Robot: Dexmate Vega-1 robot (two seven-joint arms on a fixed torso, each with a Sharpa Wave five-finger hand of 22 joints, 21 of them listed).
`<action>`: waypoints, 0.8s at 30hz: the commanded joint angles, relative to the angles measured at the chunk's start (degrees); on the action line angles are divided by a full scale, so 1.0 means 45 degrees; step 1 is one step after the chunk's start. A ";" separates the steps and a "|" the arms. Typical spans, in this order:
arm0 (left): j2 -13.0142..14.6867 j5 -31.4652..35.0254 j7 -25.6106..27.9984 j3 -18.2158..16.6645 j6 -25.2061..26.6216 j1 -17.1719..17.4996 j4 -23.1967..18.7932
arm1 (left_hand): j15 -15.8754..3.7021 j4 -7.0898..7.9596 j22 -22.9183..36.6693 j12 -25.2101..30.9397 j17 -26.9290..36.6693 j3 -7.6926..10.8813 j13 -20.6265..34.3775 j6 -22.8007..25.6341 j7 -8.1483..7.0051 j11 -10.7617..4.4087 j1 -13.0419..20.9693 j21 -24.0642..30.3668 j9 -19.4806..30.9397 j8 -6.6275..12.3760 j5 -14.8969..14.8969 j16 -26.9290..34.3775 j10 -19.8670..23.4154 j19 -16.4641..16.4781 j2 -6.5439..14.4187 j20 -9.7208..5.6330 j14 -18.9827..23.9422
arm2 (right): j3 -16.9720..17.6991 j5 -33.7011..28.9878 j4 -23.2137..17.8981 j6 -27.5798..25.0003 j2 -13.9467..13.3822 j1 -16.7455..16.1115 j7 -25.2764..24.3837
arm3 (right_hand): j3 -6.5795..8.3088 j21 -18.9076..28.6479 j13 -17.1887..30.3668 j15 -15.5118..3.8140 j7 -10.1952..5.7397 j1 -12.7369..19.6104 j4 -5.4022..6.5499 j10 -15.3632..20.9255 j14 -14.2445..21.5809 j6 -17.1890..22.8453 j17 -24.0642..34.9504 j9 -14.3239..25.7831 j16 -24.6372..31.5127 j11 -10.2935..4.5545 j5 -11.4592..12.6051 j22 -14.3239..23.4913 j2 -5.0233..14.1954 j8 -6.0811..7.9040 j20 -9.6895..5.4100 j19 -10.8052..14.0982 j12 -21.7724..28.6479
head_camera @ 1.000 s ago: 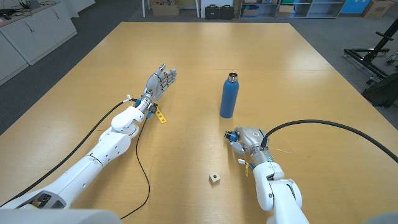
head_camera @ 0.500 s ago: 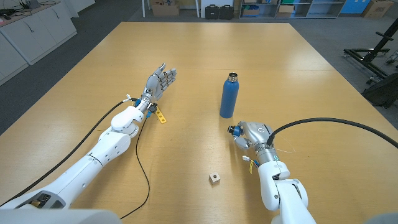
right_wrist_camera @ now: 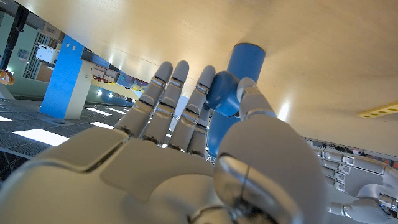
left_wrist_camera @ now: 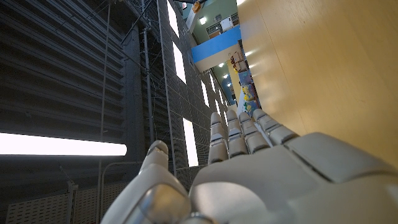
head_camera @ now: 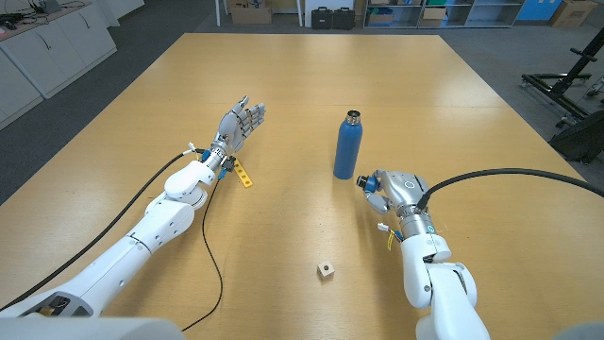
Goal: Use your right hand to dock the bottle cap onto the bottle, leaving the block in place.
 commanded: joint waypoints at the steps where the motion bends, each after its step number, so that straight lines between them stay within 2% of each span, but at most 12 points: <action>1: 0.0247 -0.0265 -0.0217 -0.0192 0.0158 0.0105 -0.0085 | -0.0188 -0.0006 0.0041 0.0024 0.0029 0.0067 -0.0010 0.0196 -0.0024 -0.0024 0.0043 0.0044 0.0032 0.0033 -0.0030 0.0024 0.0133 0.0076 0.0103 -0.0274 0.0168 | 0.0267 -0.0600 -0.0226 -0.0140 0.0430 0.0473 0.0250 | 0.0133 0.0092 0.0035 -0.1527 -0.1432 0.0970 0.0074 0.0046 0.0122 0.2835 0.0013 0.0055 -0.0045 -0.0029 -0.0007 0.0014 0.0758 0.0098 -0.0438 0.0157 -0.0028; 7: 0.0339 -0.0271 -0.0240 -0.0134 0.0566 -0.0186 0.0048 | -0.0192 -0.0007 0.0041 0.0045 0.0028 0.0093 -0.0013 0.0276 -0.0037 -0.0064 0.0057 0.0072 0.0033 0.0045 -0.0029 0.0047 0.0231 0.0163 0.0159 -0.0284 0.0268 | 0.0402 -0.0812 -0.0080 -0.0080 0.0776 0.0890 0.0044 | 0.0139 0.0102 0.0037 -0.1557 -0.1473 0.0998 0.0082 0.0051 0.0122 0.2878 0.0016 0.0052 -0.0066 -0.0034 -0.0013 0.0014 0.0753 0.0117 -0.0408 0.0172 -0.0063; 12: 0.0266 -0.0205 -0.0140 -0.0056 0.0783 -0.0466 0.0110 | -0.0214 -0.0008 0.0042 0.0080 0.0028 0.0115 -0.0015 0.0390 -0.0036 -0.0030 0.0066 0.0105 0.0034 0.0073 -0.0030 0.0078 0.0362 0.0271 0.0207 -0.0305 0.0388 | 0.0714 -0.0484 -0.0045 0.0243 0.0735 0.1285 -0.0246 | 0.0143 0.0099 0.0038 -0.1566 -0.1495 0.1021 0.0080 0.0059 0.0102 0.2922 0.0014 0.0050 -0.0091 -0.0041 -0.0016 0.0013 0.0740 0.0137 -0.0407 0.0160 -0.0085; 18: -0.0131 0.0219 0.0611 0.0164 0.0967 -0.0804 0.0261 | -0.0261 -0.0008 0.0042 0.0108 0.0028 0.0138 -0.0017 0.0498 -0.0038 -0.0048 0.0074 0.0129 0.0036 0.0097 -0.0032 0.0105 0.0485 0.0361 0.0258 -0.0324 0.0508 | 0.1525 0.0770 0.0170 0.1131 0.0063 0.1956 -0.0515 | 0.0163 0.0165 0.0041 -0.1624 -0.1516 0.1092 0.0080 0.0156 0.0187 0.3016 0.0019 0.0043 -0.0097 -0.0085 -0.0016 0.0016 0.0732 0.0179 -0.0497 0.0311 -0.0114; 24: -0.0975 0.0415 0.0461 0.0643 0.0708 -0.1536 0.1247 | -0.0257 -0.0011 0.0042 0.0099 0.0028 0.0152 -0.0019 0.0507 -0.0033 -0.0060 0.0079 0.0132 0.0037 0.0086 -0.0036 0.0105 0.0502 0.0395 0.0286 -0.0334 0.0549 | 0.2408 0.2187 0.0550 0.2103 -0.0948 0.2518 -0.1032 | 0.0164 0.0176 0.0041 -0.1649 -0.1549 0.1135 0.0068 0.0204 0.0232 0.3107 0.0014 0.0038 -0.0111 -0.0098 -0.0016 0.0019 0.0686 0.0218 -0.0533 0.0324 -0.0140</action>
